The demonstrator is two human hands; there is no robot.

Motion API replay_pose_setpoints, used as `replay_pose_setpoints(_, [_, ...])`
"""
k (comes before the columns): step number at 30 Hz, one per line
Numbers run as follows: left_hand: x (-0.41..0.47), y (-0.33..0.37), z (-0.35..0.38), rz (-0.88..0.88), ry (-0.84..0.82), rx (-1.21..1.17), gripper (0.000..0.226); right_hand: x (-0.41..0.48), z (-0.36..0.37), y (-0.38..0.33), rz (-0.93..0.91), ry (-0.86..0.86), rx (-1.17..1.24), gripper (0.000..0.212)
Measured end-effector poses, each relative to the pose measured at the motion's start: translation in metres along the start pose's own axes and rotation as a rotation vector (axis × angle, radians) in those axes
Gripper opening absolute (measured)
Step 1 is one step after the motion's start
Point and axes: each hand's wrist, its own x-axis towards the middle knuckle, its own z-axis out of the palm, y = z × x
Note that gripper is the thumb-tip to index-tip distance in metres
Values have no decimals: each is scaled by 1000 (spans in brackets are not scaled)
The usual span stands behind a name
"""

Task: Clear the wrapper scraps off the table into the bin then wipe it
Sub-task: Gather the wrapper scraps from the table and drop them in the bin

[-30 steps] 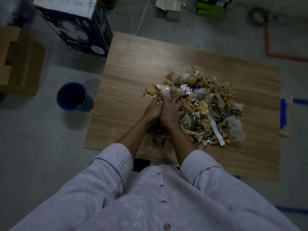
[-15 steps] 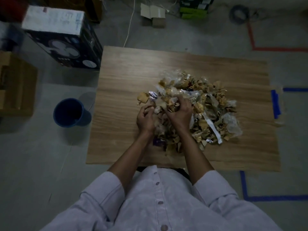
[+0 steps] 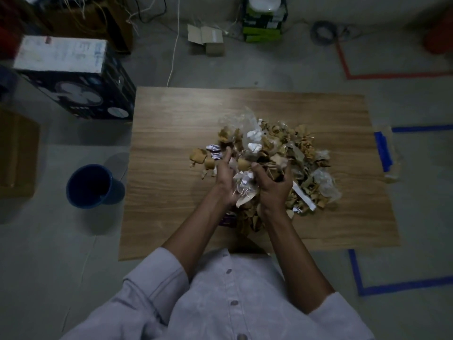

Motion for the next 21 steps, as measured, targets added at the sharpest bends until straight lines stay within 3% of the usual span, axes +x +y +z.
replay_pose_setpoints(3, [5,11,9,124,38,85,48,-5,-2,1,82,-26,36,47])
replay_pose_setpoints(9, [11,-3,13,155,47,295,70,-1,-9,-1,190,-8,2,52])
replay_pose_setpoints(11, [19,-14,14,231,83,255,72,-4,-7,0,219,15,36,60])
replay_pose_setpoints(15, [15,-27,28,348,224,13,52,-10,5,-3,232,2,226,69])
replay_pose_setpoints(17, [18,-27,31,377,330,15,33,-15,11,-3,186,-30,118,82])
replay_pose_setpoints(21, [21,-15,30,475,513,115,31,-21,7,3,45,-12,-333,87])
